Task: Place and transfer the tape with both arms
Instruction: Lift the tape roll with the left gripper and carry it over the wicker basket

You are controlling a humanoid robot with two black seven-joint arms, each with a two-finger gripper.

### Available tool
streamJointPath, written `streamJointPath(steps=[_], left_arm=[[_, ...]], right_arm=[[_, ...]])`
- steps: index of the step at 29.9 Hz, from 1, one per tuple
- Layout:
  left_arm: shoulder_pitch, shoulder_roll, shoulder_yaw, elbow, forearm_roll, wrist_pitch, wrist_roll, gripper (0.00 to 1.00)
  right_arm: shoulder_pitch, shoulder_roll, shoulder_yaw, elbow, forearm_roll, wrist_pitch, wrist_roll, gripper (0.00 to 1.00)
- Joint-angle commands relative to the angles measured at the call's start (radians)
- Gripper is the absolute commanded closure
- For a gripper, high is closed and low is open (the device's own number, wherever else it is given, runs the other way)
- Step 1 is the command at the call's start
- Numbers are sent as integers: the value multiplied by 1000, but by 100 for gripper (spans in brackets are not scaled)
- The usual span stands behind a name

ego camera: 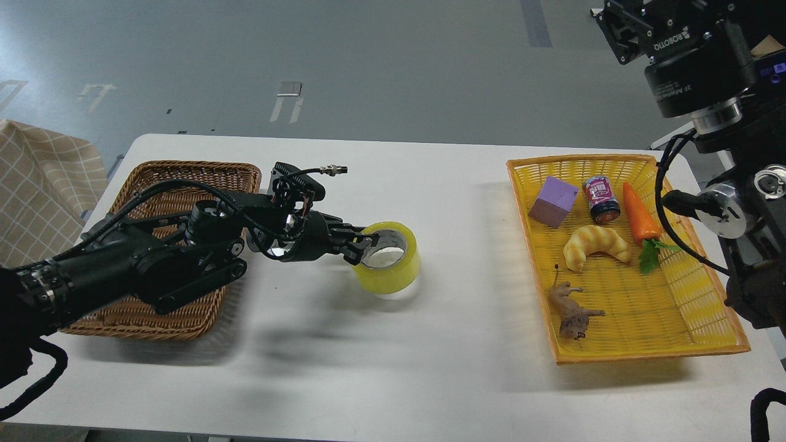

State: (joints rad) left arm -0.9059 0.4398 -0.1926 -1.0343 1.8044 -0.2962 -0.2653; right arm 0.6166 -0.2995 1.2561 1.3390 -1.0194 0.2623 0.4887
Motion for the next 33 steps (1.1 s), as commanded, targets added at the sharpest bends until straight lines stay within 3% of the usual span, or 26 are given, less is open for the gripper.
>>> streamJointPath(steps=[1,6,16,20,33], left_arm=[[-22,28,2,-1,0,-1,-20,100],[-73,75,2,-1,-17,-3,-52,100],[-107,207,-5,-1,-31,3,-60,100],[-117,311,-8,-3,-33,14,-98,100],[-110,536,-2,-4,-34,94,-163,100]], right_arm=[[-1,0,0,-1,-1,0,0,0],[-1,0,0,-3,1,0,0,0],[-1,0,2,2,-1,0,0,0],[0,0,3,0,1,2,0,0],[0,0,3,0,1,9,0,0]])
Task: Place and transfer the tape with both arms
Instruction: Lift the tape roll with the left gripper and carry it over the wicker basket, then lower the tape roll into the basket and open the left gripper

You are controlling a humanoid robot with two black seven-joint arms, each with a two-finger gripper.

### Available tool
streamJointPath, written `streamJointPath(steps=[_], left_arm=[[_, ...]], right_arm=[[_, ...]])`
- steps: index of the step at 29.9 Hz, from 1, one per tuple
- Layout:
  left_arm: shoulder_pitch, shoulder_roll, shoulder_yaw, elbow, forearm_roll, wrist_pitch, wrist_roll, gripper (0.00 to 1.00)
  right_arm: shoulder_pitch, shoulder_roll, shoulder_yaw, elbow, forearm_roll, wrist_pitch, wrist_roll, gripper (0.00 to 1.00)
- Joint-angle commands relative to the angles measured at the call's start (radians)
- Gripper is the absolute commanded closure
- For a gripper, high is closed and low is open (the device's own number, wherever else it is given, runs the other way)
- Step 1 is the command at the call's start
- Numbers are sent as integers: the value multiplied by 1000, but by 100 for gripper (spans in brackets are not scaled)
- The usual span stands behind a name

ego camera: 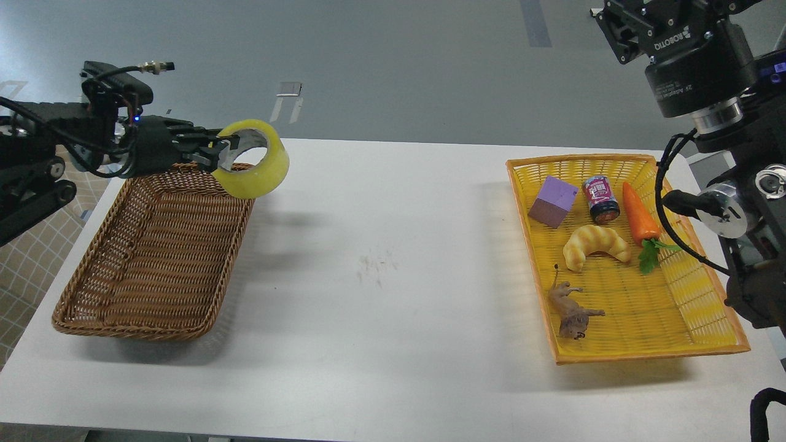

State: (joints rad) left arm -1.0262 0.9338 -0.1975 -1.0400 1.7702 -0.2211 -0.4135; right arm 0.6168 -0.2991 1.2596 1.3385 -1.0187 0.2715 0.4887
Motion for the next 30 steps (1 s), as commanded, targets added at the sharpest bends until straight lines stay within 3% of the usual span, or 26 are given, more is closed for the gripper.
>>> streamJointPath(steps=[1,4,14,30], left_arm=[[12,51,6,0,0,23,-17,100],[38,98,12,0,-2,32,-51,100],[193,129,12,12,-3,117,-75,100],[238,106,12,74,-9,140,-75,100]], right_arm=[[0,1,0,1,0,0,0,0],[1,14,0,-1,0,2,0,0],[8,18,-6,-2,0,2,0,0],[9,14,-9,-7,-1,5,0,0]])
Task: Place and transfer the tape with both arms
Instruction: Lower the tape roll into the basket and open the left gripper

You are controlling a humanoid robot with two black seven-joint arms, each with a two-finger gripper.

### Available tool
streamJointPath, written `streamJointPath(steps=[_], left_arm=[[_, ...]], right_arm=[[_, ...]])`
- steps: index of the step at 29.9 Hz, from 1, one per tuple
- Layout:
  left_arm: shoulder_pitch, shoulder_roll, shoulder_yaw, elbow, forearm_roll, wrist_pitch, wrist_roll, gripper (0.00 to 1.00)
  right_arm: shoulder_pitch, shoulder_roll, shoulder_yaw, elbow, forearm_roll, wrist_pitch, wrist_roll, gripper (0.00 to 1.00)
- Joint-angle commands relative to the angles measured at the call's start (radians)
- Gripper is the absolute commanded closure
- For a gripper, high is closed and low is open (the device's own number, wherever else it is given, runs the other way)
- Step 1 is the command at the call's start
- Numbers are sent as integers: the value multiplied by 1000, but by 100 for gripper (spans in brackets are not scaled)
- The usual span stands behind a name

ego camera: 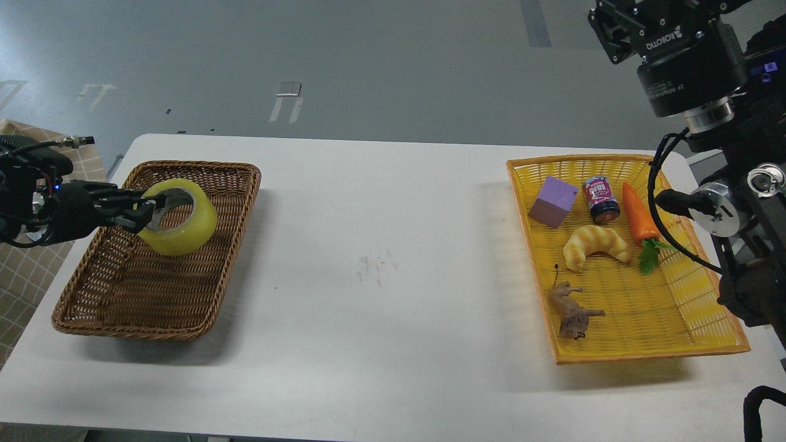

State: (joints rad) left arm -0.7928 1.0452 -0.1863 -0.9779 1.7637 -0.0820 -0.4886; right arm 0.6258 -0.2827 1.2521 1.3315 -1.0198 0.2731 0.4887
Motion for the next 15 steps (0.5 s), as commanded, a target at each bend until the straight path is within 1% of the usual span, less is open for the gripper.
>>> streamJointPath(steps=[1,3,8,9,10,12,15], left_arm=[[10,-8,1,18,-6,2,0,100],[24,-10,1,30,-15,7,0,100],[73,-11,1,67,-21,59,0,100],[82,-13,1,68,-21,65,0,99],[98,-13,1,70,-21,77,0,96],[104,-13,1,71,-21,84,0,95],[110,-13,1,70,-41,90,0,86]], right_arm=[[0,-3,-2,0,0,3,0,0],[0,-3,0,0,0,3,0,0],[3,-3,1,0,0,3,0,0],[3,-3,1,0,0,3,0,0],[3,-3,0,0,0,3,0,0],[3,-3,0,0,0,3,0,0],[2,-3,-2,0,0,3,0,0]])
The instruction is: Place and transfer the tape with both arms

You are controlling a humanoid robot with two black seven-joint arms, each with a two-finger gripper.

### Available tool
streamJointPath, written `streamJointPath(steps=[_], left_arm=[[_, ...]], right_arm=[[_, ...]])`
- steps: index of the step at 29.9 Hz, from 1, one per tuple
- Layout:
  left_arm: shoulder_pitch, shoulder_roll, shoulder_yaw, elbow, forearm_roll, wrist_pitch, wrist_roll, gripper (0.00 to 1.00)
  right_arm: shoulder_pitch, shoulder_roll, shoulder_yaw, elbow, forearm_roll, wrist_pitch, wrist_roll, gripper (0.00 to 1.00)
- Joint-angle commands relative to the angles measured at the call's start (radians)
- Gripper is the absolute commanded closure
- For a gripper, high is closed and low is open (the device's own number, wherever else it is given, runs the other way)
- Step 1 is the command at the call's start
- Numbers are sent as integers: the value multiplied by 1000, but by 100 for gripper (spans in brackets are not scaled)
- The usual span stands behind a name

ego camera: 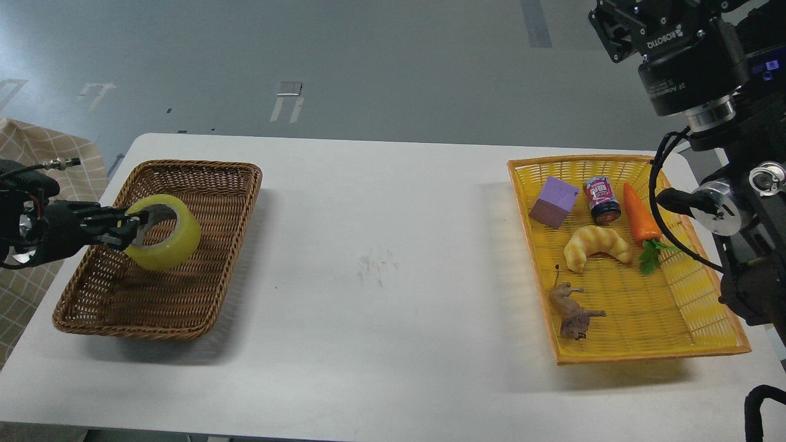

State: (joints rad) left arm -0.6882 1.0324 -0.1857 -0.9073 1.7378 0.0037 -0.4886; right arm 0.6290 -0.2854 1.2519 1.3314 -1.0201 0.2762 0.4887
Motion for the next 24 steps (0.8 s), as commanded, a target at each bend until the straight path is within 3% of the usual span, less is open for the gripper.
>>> streamJointPath(steps=[1,5,9,14,17,19,21,24], left_arm=[[6,1,0,-1,-29,5,0,82],[15,3,0,1,-37,5,0,72],[16,6,0,1,-55,5,0,45],[33,6,0,1,-60,4,0,40],[33,3,-9,1,-70,4,0,32],[32,5,-15,5,-127,2,0,12],[19,5,-15,31,-200,2,0,2],[4,-2,-20,99,-312,4,0,2]], right_arm=[[-2,2,0,2,0,0,0,0],[0,3,1,5,0,0,0,0],[-2,3,0,6,2,0,0,0],[-6,2,0,6,0,0,0,0],[-6,2,0,6,2,0,0,0],[-5,2,0,6,0,0,0,0],[-2,2,1,6,0,0,0,0],[1,2,4,8,0,0,0,0]])
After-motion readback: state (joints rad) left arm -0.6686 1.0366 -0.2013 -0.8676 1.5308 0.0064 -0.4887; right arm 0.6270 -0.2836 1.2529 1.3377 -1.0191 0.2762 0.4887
